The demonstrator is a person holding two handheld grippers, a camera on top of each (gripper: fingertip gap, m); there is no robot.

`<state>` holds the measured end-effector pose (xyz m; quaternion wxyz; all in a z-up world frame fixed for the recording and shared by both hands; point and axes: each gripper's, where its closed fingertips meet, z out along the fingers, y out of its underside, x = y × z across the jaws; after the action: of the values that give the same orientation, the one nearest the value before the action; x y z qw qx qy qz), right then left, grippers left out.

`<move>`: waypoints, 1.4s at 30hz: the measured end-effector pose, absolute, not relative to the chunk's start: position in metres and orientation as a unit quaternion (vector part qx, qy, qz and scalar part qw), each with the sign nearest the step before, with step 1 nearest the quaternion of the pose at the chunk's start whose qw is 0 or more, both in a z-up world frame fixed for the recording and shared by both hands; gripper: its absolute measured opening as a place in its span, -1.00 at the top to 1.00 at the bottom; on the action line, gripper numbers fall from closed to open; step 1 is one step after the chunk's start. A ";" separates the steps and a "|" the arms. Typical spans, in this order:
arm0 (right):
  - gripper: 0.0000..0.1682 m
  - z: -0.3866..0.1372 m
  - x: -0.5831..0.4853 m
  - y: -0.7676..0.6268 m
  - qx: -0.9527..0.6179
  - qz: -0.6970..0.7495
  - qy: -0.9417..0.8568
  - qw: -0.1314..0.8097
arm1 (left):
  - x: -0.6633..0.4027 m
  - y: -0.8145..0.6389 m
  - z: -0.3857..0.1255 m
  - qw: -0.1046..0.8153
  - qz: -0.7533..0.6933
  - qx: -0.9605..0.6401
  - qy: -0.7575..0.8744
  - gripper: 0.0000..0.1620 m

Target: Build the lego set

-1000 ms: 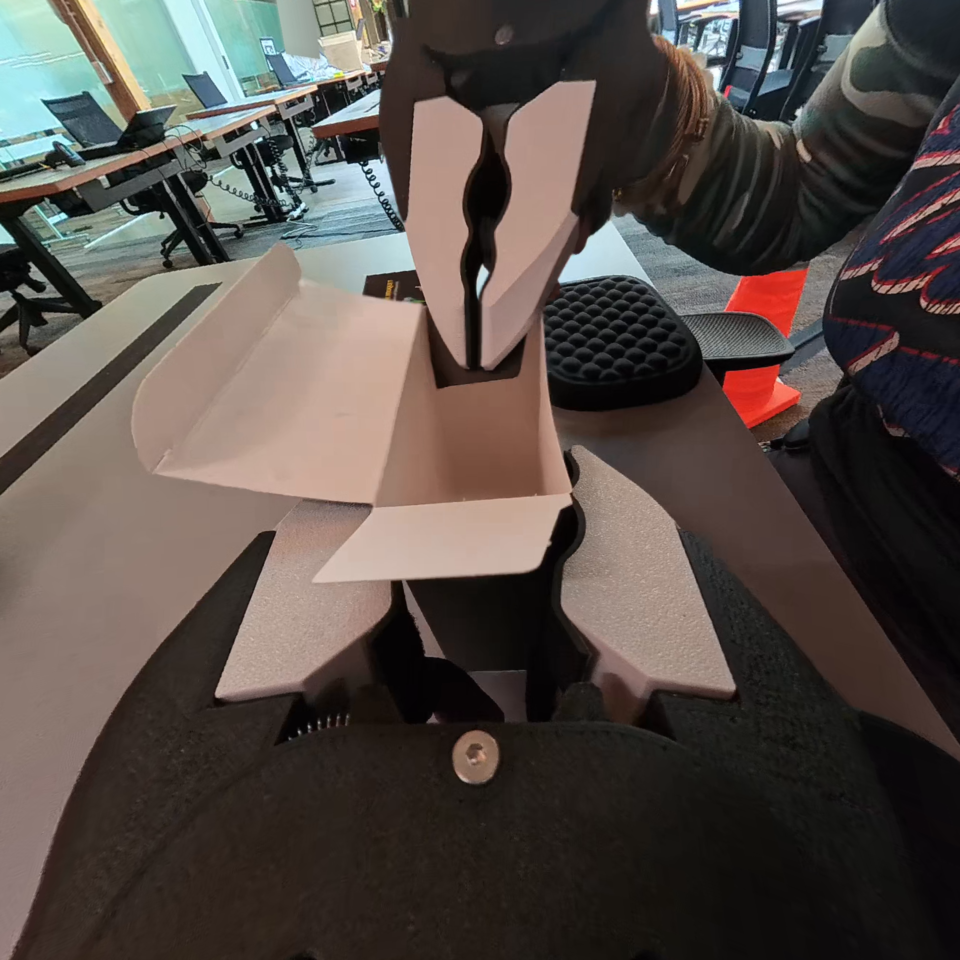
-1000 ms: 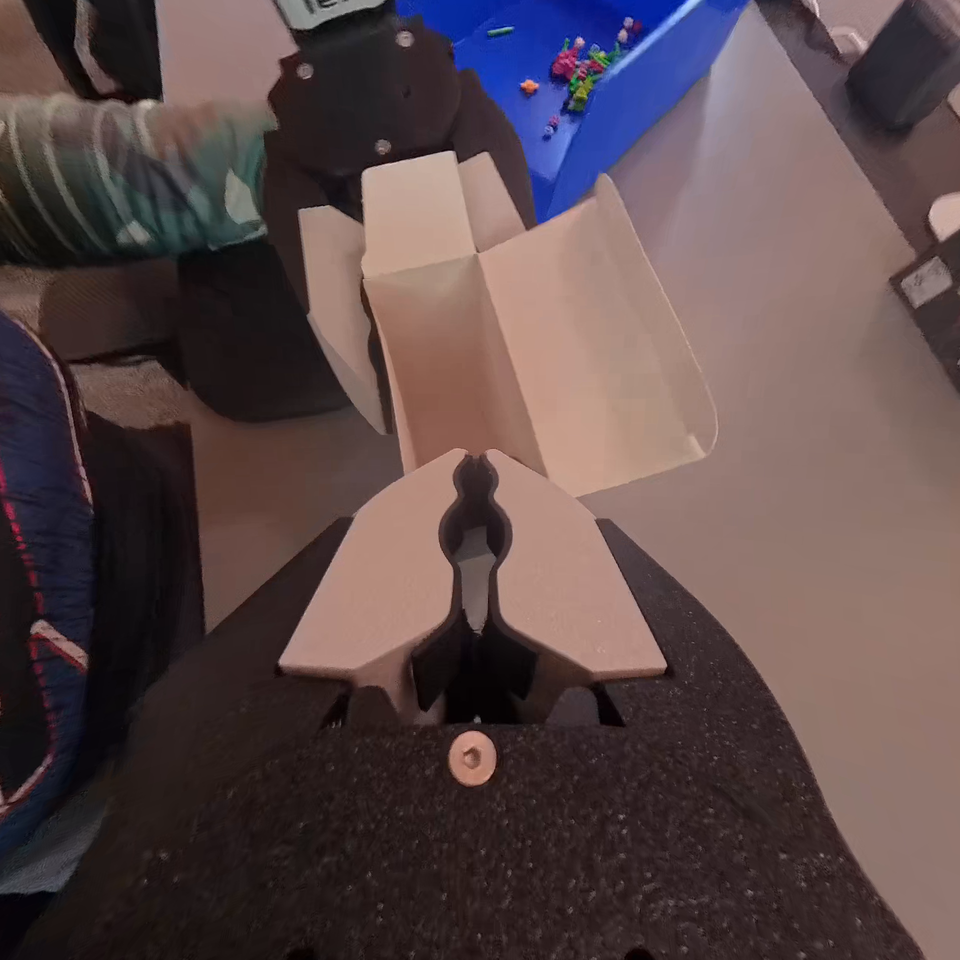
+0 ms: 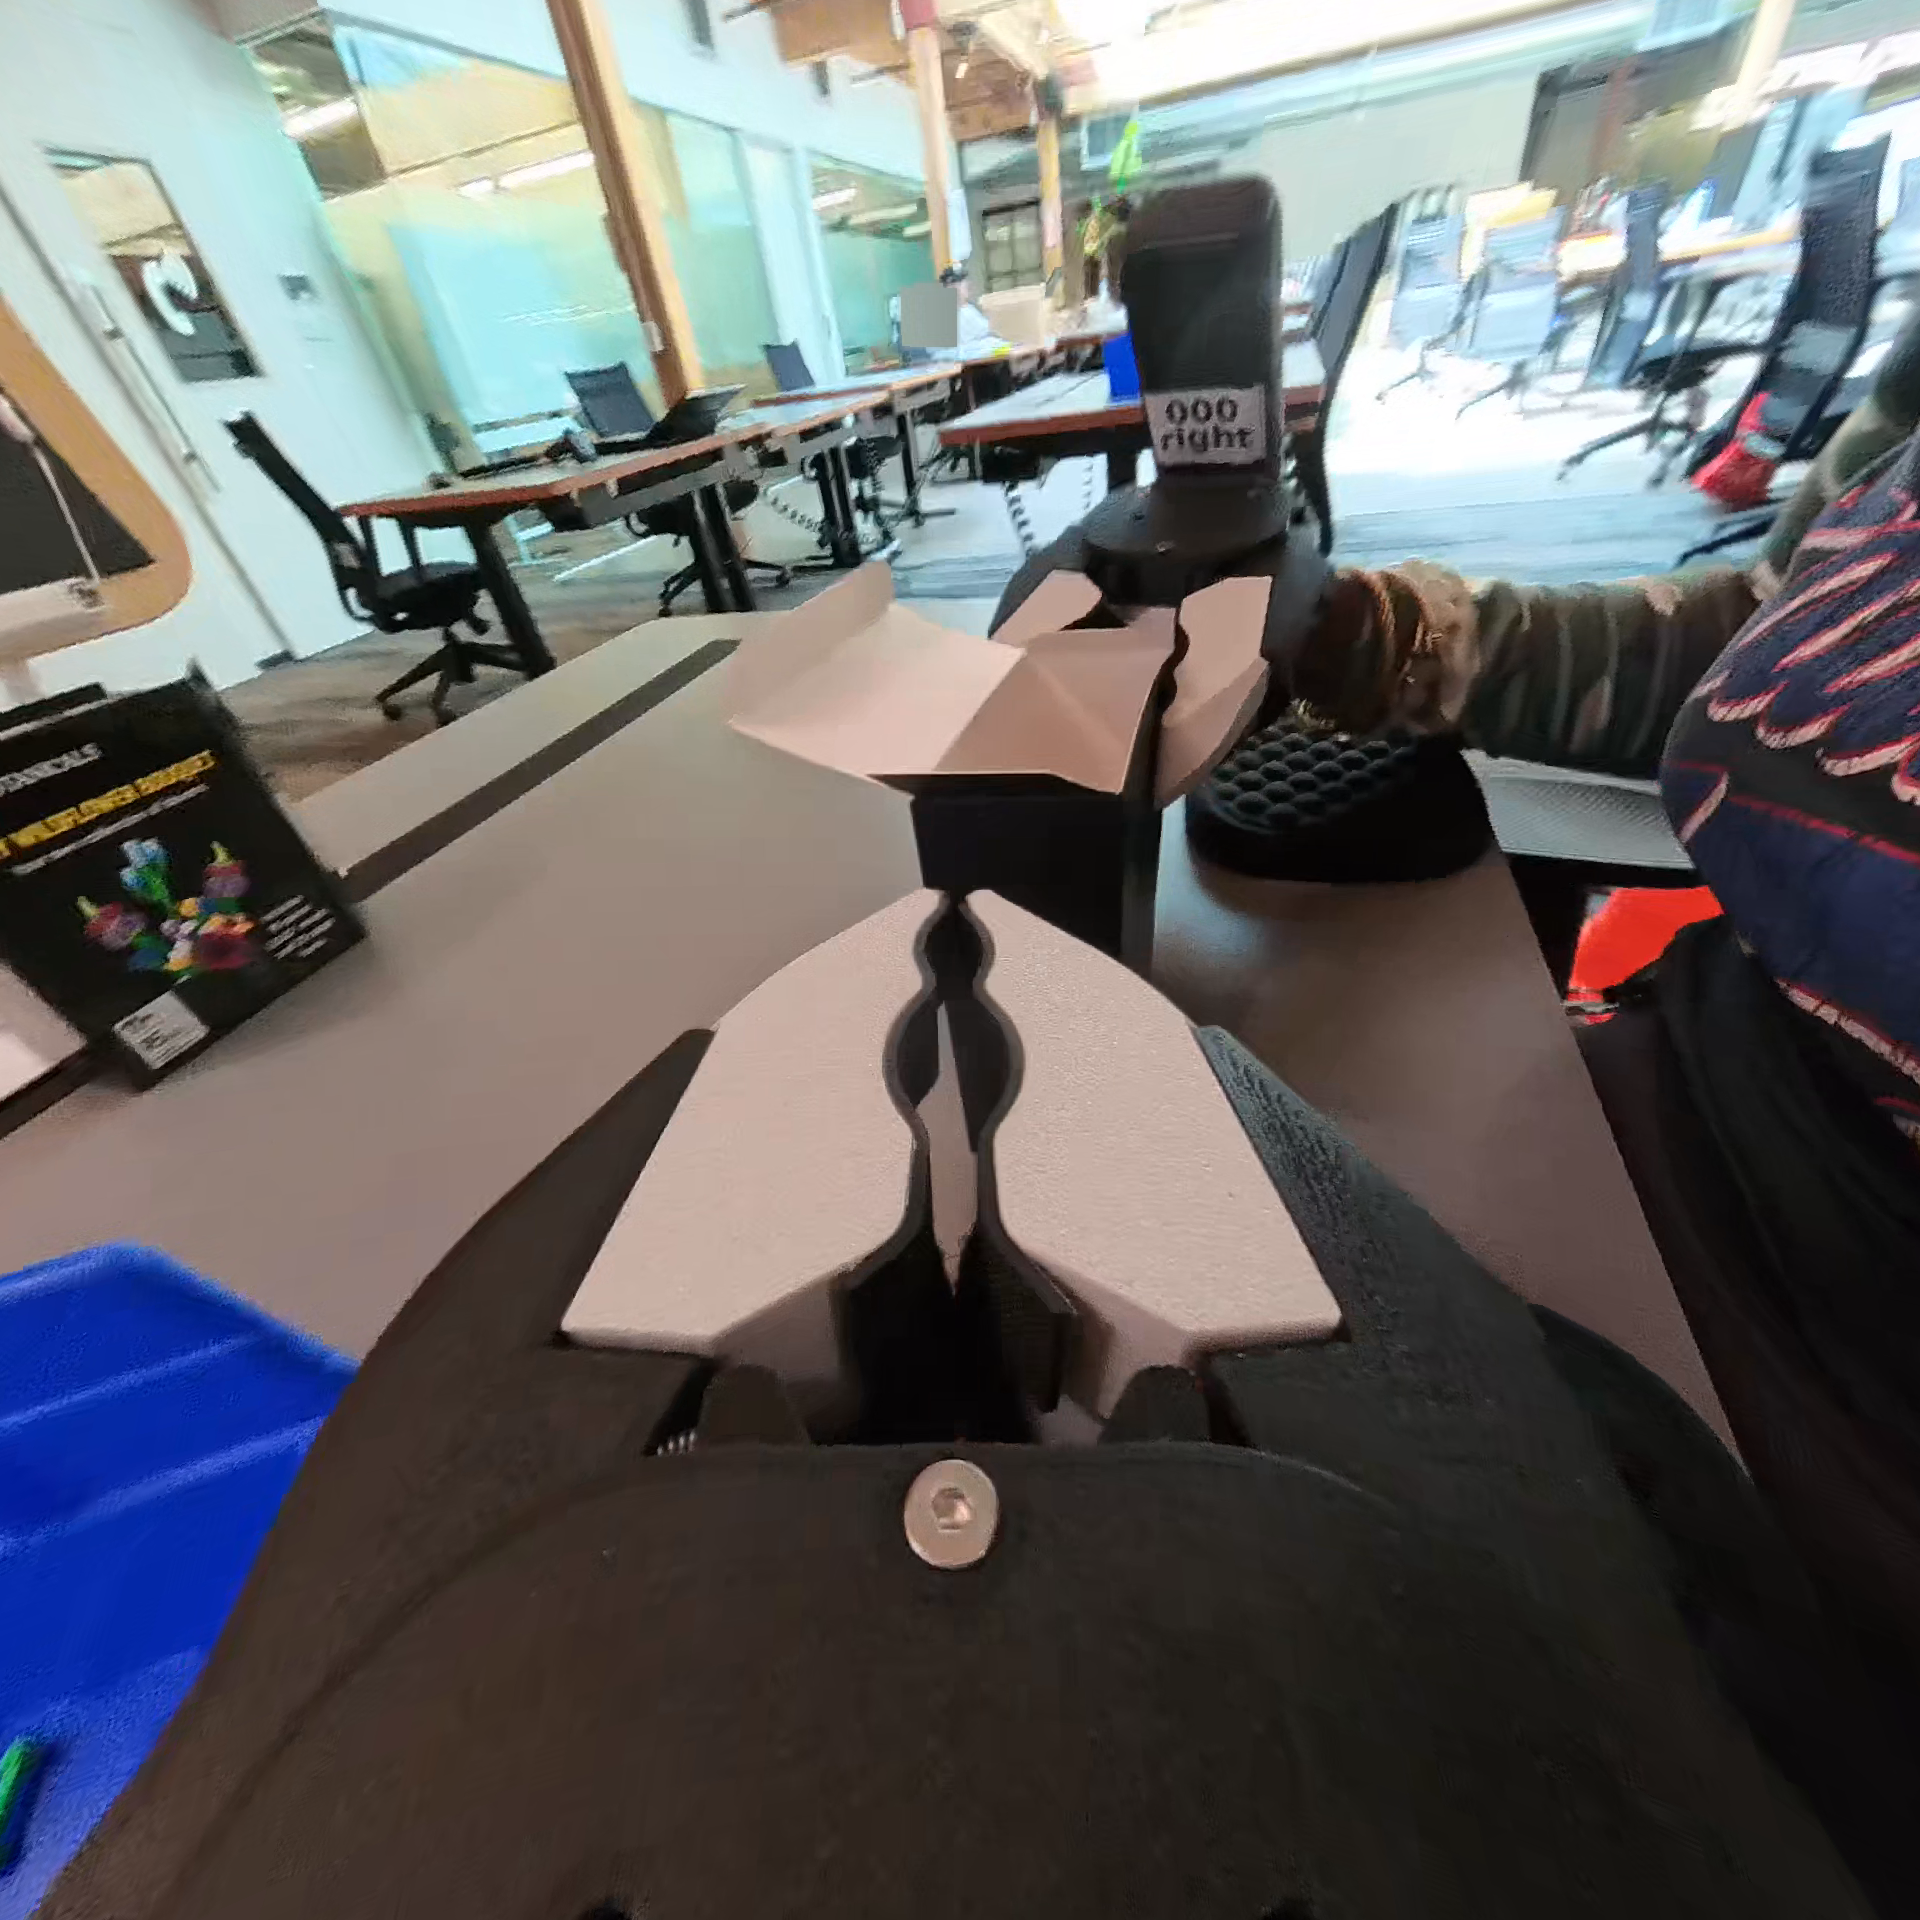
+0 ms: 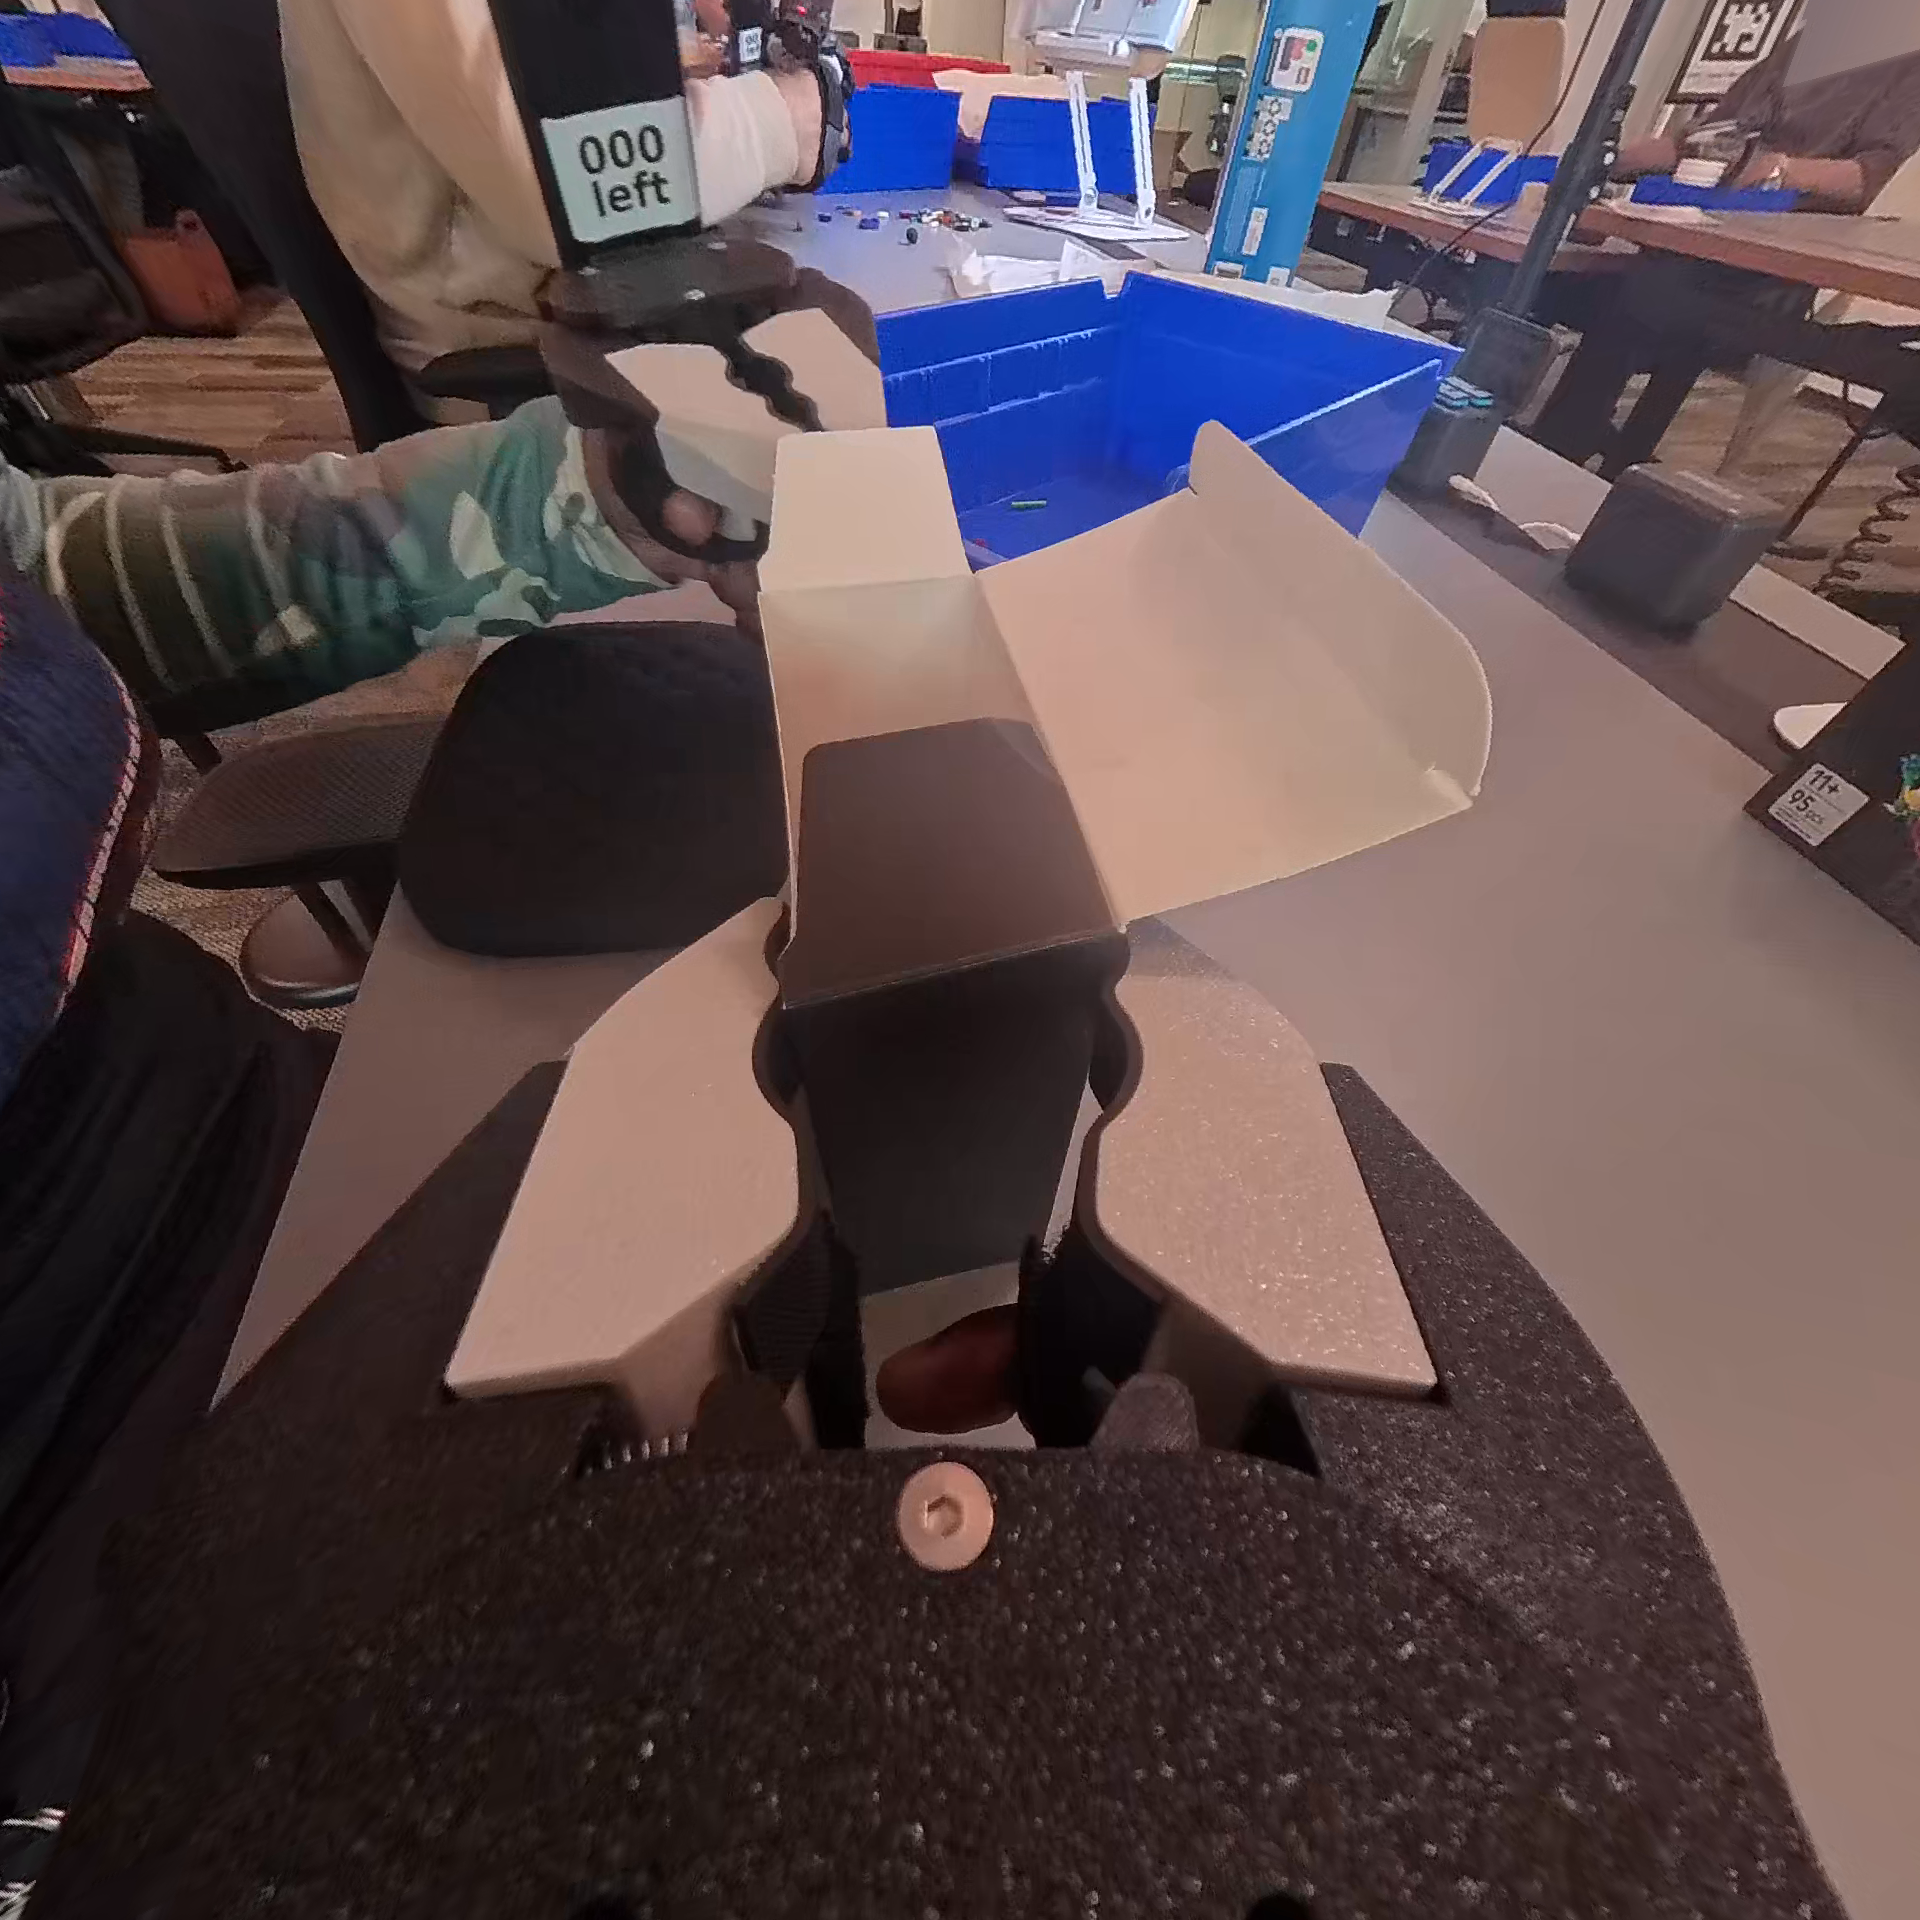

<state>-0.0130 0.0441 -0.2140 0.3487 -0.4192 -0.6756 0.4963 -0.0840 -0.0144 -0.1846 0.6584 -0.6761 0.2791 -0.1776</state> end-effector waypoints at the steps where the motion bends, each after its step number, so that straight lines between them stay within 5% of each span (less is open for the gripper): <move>1: 0.35 -0.214 -0.013 0.044 -0.420 0.494 -0.677 0.349 | -0.084 -0.016 -0.187 0.655 -0.165 -0.683 0.280 1.00; 10: 0.36 -0.215 -0.016 0.040 -0.429 0.488 -0.681 0.336 | -0.063 0.009 -0.156 0.683 -0.049 -0.654 0.321 1.00; 21: 0.36 -0.215 -0.017 0.035 -0.423 0.489 -0.686 0.332 | -0.040 0.029 -0.189 0.552 -0.066 -0.740 0.378 1.00; 26: 0.36 -0.215 -0.017 0.037 -0.427 0.492 -0.683 0.330 | -0.055 0.035 -0.159 0.628 -0.031 -0.703 0.333 0.83; 31: 0.36 -0.215 -0.016 0.035 -0.419 0.490 -0.689 0.332 | -0.114 0.048 -0.145 0.671 -0.147 -0.720 0.094 0.64; 38: 0.35 -0.215 -0.018 0.041 -0.437 0.491 -0.677 0.331 | -0.083 0.044 -0.146 0.590 -0.458 -0.663 0.058 0.57; 42: 0.35 -0.215 -0.018 0.040 -0.434 0.492 -0.677 0.333 | -0.075 0.038 -0.140 0.586 -0.467 -0.656 0.086 0.54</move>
<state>-0.0176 0.0402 -0.2151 0.3332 -0.4343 -0.6769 0.4921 -0.0752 0.0383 -0.1395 0.5860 -0.6563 0.0860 -0.4675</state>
